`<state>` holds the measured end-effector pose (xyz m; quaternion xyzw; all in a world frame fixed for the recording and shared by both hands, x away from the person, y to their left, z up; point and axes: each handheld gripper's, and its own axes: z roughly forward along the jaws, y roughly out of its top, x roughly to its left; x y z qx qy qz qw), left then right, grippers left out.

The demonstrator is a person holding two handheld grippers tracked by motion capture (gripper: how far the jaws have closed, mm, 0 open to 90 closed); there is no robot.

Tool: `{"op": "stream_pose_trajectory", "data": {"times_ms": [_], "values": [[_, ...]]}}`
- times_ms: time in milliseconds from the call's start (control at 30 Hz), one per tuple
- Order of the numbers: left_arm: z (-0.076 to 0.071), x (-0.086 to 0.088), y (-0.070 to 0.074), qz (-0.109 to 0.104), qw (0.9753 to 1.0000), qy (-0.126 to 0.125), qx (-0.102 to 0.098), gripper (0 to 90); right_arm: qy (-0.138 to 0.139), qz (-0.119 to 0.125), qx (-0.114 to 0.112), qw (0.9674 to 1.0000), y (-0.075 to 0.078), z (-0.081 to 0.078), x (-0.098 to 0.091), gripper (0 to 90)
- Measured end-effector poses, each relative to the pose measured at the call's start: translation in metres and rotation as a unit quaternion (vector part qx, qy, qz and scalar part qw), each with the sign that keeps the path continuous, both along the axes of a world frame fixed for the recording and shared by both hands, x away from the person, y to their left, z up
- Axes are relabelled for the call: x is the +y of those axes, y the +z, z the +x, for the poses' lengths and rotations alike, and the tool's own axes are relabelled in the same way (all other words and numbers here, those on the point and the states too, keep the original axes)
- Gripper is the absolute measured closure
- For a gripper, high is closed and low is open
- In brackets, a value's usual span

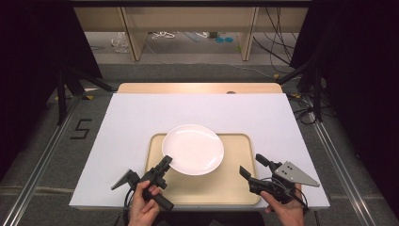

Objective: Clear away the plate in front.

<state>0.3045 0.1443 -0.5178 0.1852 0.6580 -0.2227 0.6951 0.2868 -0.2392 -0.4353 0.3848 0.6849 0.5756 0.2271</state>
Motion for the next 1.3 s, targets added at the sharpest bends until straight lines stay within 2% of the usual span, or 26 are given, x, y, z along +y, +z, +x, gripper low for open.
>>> {"op": "stream_pose_trajectory", "data": {"times_ms": [33, 67, 133, 367, 467, 633, 767, 900, 933, 967, 1000, 1067, 1133, 1167, 1200, 1233, 1267, 1300], "values": [[-0.001, -0.001, -0.002, 0.007, 1.0, -0.002, 0.004, 73.2, 0.0, 0.0, 0.001, 1.0, 0.0, 0.0, 0.0, 26.3], [-0.003, -0.003, -0.001, 0.0, 1.0, -0.005, 0.002, 73.0, 0.002, 0.001, 0.001, 1.0, 0.0, 0.0, 0.0, 26.2], [-0.004, -0.004, -0.001, 0.003, 1.0, -0.008, -0.001, 72.9, 0.003, 0.002, 0.0, 1.0, 0.0, 0.0, 0.0, 26.3], [-0.012, -0.012, -0.006, 0.014, 0.9997, -0.018, 0.009, 72.7, 0.003, 0.001, 0.0, 1.0, 0.0, 0.0, 0.0, 26.2], [-0.015, -0.016, -0.01, 0.007, 0.9996, -0.026, 0.011, 72.0, 0.001, -0.002, 0.001, 1.0, 0.0, 0.0, 0.0, 26.2], [-0.017, -0.019, -0.008, 0.034, 0.999, -0.026, 0.01, 71.6, 0.002, -0.003, 0.002, 1.0, 0.0, -0.001, 0.0, 26.1], [-0.017, -0.02, -0.008, 0.063, 0.9977, -0.023, 0.012, 71.9, 0.001, -0.001, -0.002, 1.0, 0.0, 0.0, 0.0, 26.1], [-0.018, -0.019, -0.008, 0.078, 0.9967, -0.017, 0.015, 73.2, -0.001, -0.002, 0.0, 1.0, 0.0, 0.0, 0.001, 26.1], [-0.018, -0.018, -0.007, 0.078, 0.9968, -0.016, 0.01, 73.6, 0.001, -0.002, -0.001, 1.0, 0.0, 0.0, 0.0, 26.1], [-0.018, -0.018, -0.008, 0.086, 0.9961, -0.018, 0.009, 73.9, 0.002, -0.002, 0.001, 1.0, 0.0, 0.0, 0.0, 26.2], [-0.02, -0.017, -0.008, 0.101, 0.9948, -0.008, 0.007, 75.4, 0.003, -0.004, 0.0, 1.0, 0.0, 0.0, 0.0, 26.1], [-0.02, -0.017, -0.007, 0.106, 0.9943, -0.007, 0.007, 76.0, 0.006, -0.002, -0.002, 1.0, 0.0, 0.0, 0.0, 26.1], [-0.022, -0.017, -0.006, 0.126, 0.992, 0.004, 0.007, 77.3, 0.005, -0.003, -0.003, 1.0, 0.0, 0.0, 0.0, 26.2], [-0.023, -0.017, -0.005, 0.142, 0.9899, 0.005, 0.001, 78.3, 0.005, 0.0, 0.004, 1.0, 0.0, 0.0, 0.001, 26.2], [-0.025, -0.017, -0.004, 0.186, 0.9825, 0.014, 0.004, 79.3, 0.007, 0.004, 0.002, 1.0, -0.001, 0.0, 0.001, 26.2], [-0.025, -0.017, -0.004, 0.186, 0.9825, 0.014, 0.004, 79.9, 0.007, 0.004, 0.002, 1.0, -0.001, 0.0, 0.001, 26.2], [-0.025, -0.017, -0.006, 0.204, 0.9788, 0.018, 0.007, 80.0, 0.007, 0.0, -0.003, 1.0, 0.0, 0.001, 0.001, 26.2], [-0.025, -0.017, -0.006, 0.204, 0.9788, 0.018, 0.007, 80.2, 0.007, 0.0, -0.003, 1.0, 0.0, 0.001, 0.001, 26.2]]}}
